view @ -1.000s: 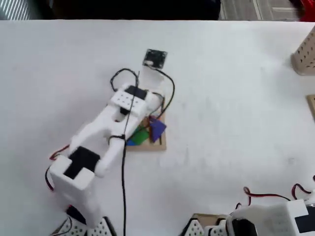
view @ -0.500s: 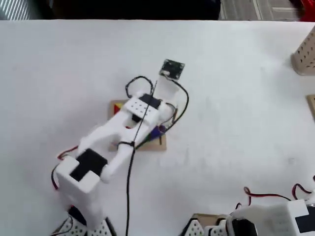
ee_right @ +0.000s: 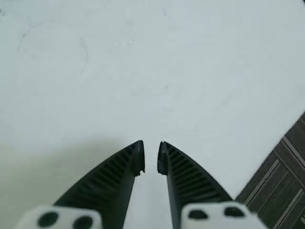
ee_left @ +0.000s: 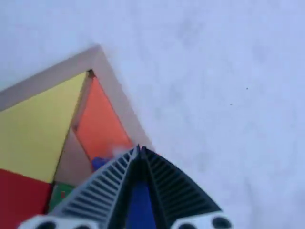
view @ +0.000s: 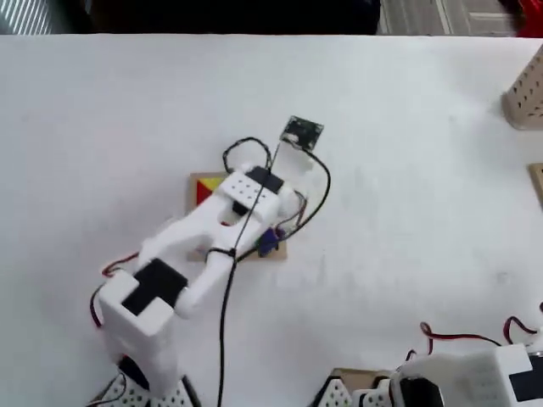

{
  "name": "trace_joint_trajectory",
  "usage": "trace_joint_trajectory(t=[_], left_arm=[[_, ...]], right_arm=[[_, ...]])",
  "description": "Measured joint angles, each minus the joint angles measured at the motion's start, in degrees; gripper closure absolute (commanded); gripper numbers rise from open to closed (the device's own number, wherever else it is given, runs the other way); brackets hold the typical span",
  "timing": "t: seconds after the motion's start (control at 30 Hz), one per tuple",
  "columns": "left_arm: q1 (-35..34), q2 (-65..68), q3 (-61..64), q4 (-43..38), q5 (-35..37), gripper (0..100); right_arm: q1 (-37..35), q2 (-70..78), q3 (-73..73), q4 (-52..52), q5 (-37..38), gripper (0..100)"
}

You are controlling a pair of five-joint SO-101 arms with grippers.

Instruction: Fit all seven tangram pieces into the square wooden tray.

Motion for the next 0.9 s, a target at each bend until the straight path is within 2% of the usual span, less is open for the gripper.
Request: trace_joint_trajectory(t=[0.23, 0.37, 0.53, 0.9], left_arm=[[0.0, -3.6, 5.5, 0.4, 1.5, 98], [0.0, -8.9, 9.8, -2.8, 1.7, 98], [-0.4, -10.2, 9.3, -4.7, 1.7, 97], [-6.9, -10.5, 5.5, -4.7, 1.8, 98]], right_arm=[[0.0, 0.0, 0.0, 0.0, 0.0, 93.6], [0.0, 0.0, 0.0, 0.0, 0.0, 93.6], [0.0, 0.0, 0.0, 0.0, 0.0, 93.6], [0.0, 0.0, 0.0, 0.0, 0.0, 93.6]])
